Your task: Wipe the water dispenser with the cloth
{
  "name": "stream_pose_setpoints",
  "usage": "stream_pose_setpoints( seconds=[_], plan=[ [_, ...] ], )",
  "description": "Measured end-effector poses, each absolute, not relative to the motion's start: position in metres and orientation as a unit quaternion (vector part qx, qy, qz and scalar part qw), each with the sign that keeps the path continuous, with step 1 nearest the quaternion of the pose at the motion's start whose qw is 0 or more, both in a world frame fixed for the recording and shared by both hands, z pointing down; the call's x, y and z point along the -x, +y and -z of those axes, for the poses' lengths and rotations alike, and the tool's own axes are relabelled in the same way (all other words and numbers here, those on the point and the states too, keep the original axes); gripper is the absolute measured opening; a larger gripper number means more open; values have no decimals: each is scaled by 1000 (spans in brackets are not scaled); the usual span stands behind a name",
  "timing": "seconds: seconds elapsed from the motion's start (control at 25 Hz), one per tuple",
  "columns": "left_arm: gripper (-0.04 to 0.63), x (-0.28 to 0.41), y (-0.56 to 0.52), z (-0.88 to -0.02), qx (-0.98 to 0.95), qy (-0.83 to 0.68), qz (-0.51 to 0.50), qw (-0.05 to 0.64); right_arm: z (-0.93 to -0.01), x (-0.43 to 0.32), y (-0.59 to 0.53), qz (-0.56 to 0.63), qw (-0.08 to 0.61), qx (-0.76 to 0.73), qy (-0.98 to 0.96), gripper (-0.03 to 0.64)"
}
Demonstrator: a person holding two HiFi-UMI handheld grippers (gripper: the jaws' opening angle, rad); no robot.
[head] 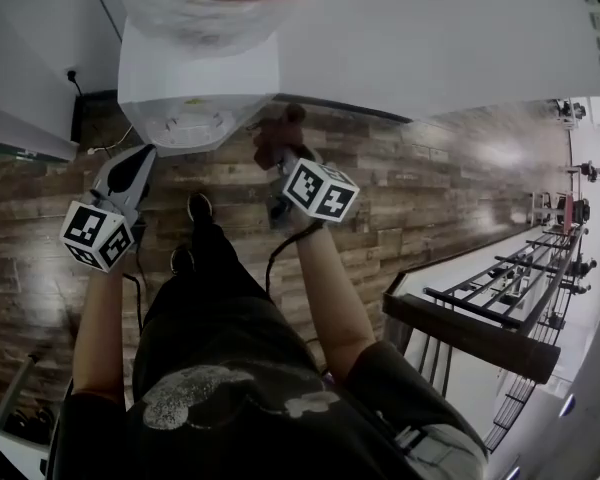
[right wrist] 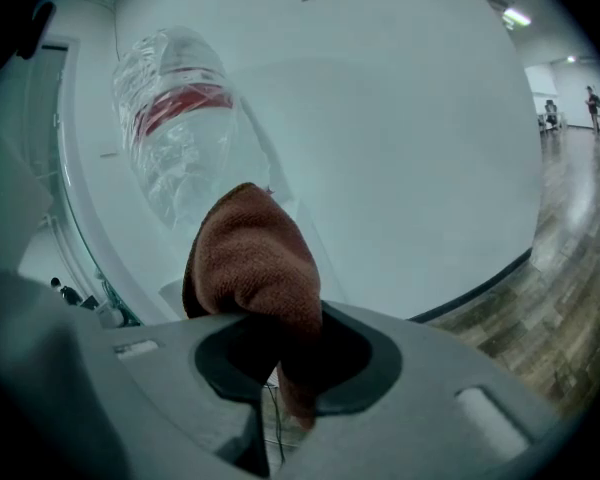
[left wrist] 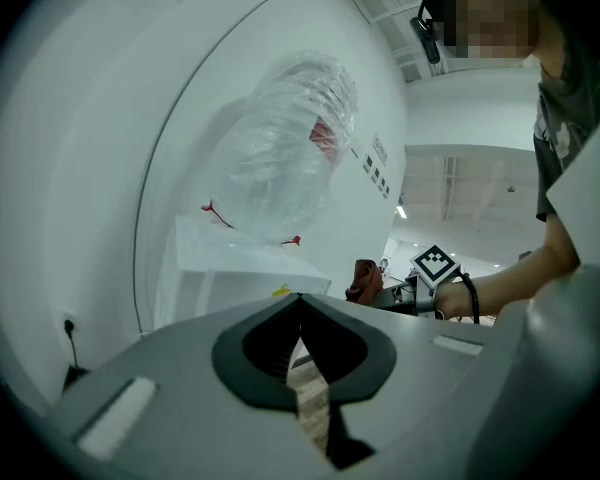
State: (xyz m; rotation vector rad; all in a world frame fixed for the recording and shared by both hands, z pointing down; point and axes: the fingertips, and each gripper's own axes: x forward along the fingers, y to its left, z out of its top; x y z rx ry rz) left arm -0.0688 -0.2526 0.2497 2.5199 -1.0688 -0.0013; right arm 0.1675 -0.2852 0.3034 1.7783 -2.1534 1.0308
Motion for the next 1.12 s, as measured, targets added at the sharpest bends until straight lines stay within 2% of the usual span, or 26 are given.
stream_pose_setpoints(
  seconds=[0.32, 0.6, 0.8, 1.12],
  plan=[
    [17, 75, -272, -247, -885, -431, 7, 176, -311, -154, -339, -326, 71, -568, -753, 58],
    [17, 89, -270, -293, -865, -464, 2, 193, -331, -152, -336, -295, 5, -543, -786, 61],
    [17, 108, -267, -342, -858, -471, 12, 204, -401, -160, -335, -299, 41, -555, -775, 61],
    [17, 129, -263, -450, -870, -461, -2, 176, -524, -169, -331, -285, 48, -573, -767, 61]
  ],
)
